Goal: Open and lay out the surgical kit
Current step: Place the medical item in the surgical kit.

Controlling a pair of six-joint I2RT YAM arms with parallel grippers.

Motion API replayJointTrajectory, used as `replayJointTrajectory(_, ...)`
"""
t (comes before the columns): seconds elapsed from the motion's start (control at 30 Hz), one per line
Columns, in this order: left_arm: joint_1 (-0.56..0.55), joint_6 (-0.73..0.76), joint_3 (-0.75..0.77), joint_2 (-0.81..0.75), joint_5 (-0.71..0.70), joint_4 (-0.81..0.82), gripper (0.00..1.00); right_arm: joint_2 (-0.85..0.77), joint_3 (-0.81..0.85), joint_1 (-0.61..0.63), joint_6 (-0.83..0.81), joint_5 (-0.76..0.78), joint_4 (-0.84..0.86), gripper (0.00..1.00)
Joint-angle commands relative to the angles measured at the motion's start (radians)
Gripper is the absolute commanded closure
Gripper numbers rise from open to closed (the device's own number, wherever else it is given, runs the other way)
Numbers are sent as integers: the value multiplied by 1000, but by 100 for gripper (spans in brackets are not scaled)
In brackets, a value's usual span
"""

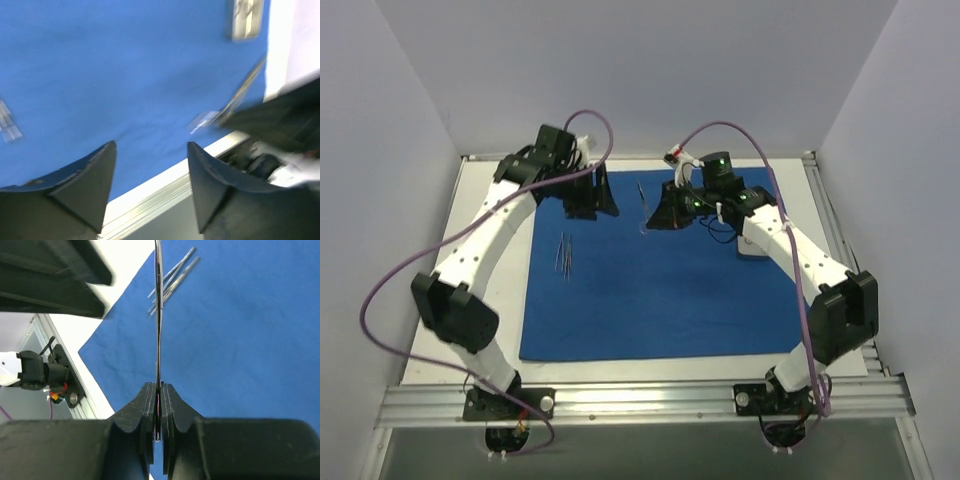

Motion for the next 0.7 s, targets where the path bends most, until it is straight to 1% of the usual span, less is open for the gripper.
replayJointTrajectory(0.0,31,213,-127,-185,67,109,31,-27,74,-84,-86,-165,-137,100)
replayJointTrajectory(0.03,30,248,-171,-258,76,153,30,-23,91,-96,-105,-187,-166,100)
replayJointTrajectory(0.07,24,280,-257,-293,82,175,30,-18,105,-109,-132,-206,-218,100)
replayJointTrajectory(0.1,19,345,-298,-332,95,200,29,-18,123,-110,-130,-236,-225,100)
replayJointTrajectory(0.13,13,377,-338,-407,105,250,28,-21,123,-112,-111,-262,-217,100)
replayJointTrajectory(0.17,-1,412,-395,-439,112,270,28,-15,126,-115,-67,-290,-203,100)
replayJointTrajectory(0.2,-10,486,-414,-471,115,286,28,-8,137,-112,-48,-323,-205,100)
replayJointTrajectory(0.23,-22,517,-428,-522,116,315,28,20,149,-107,-38,-380,-215,100)
replayJointTrajectory(0.3,-47,645,-437,-554,144,324,29,38,175,-91,-45,-408,-286,100)
replayJointTrajectory(0.33,-56,681,-431,-564,164,307,32,34,163,-81,-21,-422,-280,100)
replayJointTrajectory(0.37,-68,719,-420,-561,164,288,32,28,148,-74,13,-433,-236,100)
replayJointTrajectory(0.4,-99,792,-387,-553,156,262,33,23,136,-63,72,-446,-219,100)
replayJointTrajectory(0.47,-134,862,-350,-530,100,192,33,19,111,-45,110,-474,-215,100)
replayJointTrajectory(0.5,-166,923,-325,-527,73,173,33,11,106,-31,119,-473,-232,100)
replayJointTrajectory(0.57,-188,1006,-319,-539,4,166,33,3,102,-18,119,-451,-274,100)
replayJointTrajectory(0.67,-234,1072,-346,-577,-65,183,32,-6,85,14,113,-445,-307,100)
